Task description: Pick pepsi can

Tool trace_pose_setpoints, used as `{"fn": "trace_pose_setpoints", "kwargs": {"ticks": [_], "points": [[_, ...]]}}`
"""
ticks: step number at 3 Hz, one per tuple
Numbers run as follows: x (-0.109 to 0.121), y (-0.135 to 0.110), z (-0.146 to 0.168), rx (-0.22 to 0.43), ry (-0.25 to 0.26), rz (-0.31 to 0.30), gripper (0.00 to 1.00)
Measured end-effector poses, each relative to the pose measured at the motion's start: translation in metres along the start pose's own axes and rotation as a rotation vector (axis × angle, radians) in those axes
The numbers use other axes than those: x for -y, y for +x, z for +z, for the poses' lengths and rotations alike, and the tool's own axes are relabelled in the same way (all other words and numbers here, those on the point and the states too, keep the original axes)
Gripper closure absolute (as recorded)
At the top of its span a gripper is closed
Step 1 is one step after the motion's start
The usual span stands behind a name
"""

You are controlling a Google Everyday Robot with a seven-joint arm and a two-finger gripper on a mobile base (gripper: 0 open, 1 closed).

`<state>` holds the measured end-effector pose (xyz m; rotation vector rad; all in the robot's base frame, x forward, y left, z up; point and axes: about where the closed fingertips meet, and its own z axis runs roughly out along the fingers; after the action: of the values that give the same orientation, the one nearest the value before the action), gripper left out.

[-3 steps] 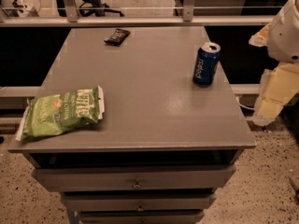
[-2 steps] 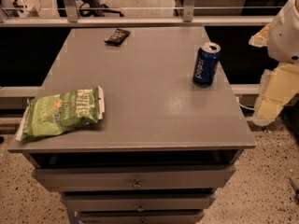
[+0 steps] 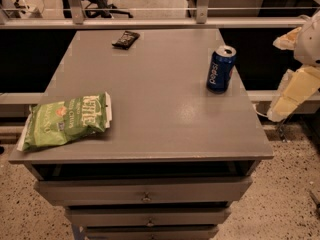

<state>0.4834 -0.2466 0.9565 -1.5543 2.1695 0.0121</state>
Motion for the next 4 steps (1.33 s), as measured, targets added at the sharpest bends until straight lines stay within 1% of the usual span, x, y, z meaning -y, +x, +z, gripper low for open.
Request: {"fn": "trace_pose_setpoints", "kwargs": {"ticks": [1,2,3,4], "points": [[0.034,0.003,0.024,0.148,0.04,0.061,0.0],[0.06,-0.009,0.052,0.306,0.073,0.104,0.0],[0.079,-0.03,0.081,0.454,0.08,0.138,0.0],[0.09,-0.052,0.107,0.56,0.078,0.148,0.0]]}}
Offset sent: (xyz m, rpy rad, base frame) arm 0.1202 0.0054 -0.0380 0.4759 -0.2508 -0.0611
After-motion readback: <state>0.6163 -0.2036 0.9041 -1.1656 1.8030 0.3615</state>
